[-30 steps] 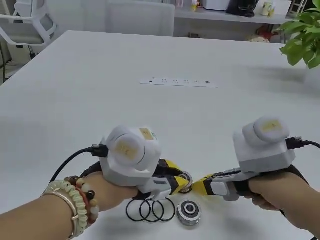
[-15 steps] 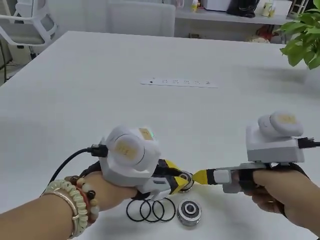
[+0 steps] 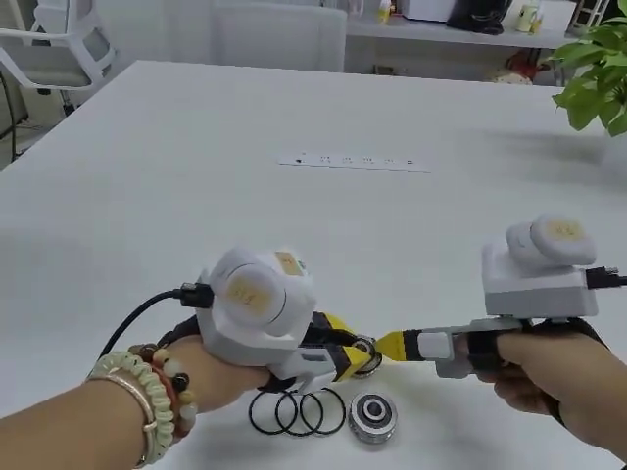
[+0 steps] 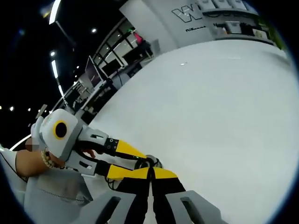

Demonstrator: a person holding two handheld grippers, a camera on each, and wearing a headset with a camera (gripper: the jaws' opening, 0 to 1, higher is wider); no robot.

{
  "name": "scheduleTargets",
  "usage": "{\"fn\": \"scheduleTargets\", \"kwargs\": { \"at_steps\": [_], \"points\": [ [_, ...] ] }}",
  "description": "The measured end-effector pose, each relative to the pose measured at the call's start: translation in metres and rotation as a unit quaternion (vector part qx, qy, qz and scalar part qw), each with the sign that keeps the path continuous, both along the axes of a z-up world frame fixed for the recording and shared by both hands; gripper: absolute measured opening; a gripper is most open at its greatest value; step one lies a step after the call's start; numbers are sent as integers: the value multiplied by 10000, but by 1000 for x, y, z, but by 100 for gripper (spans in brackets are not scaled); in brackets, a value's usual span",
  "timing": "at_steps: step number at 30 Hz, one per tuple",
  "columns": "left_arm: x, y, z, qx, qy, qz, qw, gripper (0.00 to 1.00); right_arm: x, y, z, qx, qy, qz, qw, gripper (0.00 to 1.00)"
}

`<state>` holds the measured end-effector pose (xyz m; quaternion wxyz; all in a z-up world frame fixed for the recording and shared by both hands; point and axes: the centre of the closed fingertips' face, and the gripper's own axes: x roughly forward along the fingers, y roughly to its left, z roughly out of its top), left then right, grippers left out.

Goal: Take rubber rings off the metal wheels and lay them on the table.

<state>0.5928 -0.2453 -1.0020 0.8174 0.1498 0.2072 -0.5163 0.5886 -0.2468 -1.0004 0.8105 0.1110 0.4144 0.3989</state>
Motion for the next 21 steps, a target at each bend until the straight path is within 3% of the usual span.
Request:
{"fn": "scheduleTargets", "kwargs": {
  "at_steps": [12,14,15,16,17,18,20,21],
  "points": [
    [-1,0,0,0,-13,-43,10000,14,1,2,3,73,-102,187,9997,0],
    [-1,0,0,5,-19,-41,10000,14,0,8,9,309,-126,267,9991,0],
    [-1,0,0,6,-23,-41,10000,14,-1,19,23,752,-205,356,9963,0],
    [-1,0,0,5,-24,-39,10000,14,1,21,28,799,-141,235,9964,0],
    [0,0,0,3,-22,-24,10000,14,4,11,16,201,-254,250,9992,0],
    [0,0,0,8,-26,-33,10000,14,10,10,15,76,-626,199,9978,0],
    [0,0,0,0,-11,-5,10000,14,4,13,12,176,-323,241,9990,0],
    [0,0,0,1,-12,6,10000,14,6,10,11,151,-307,189,9992,0]
  ]
}}
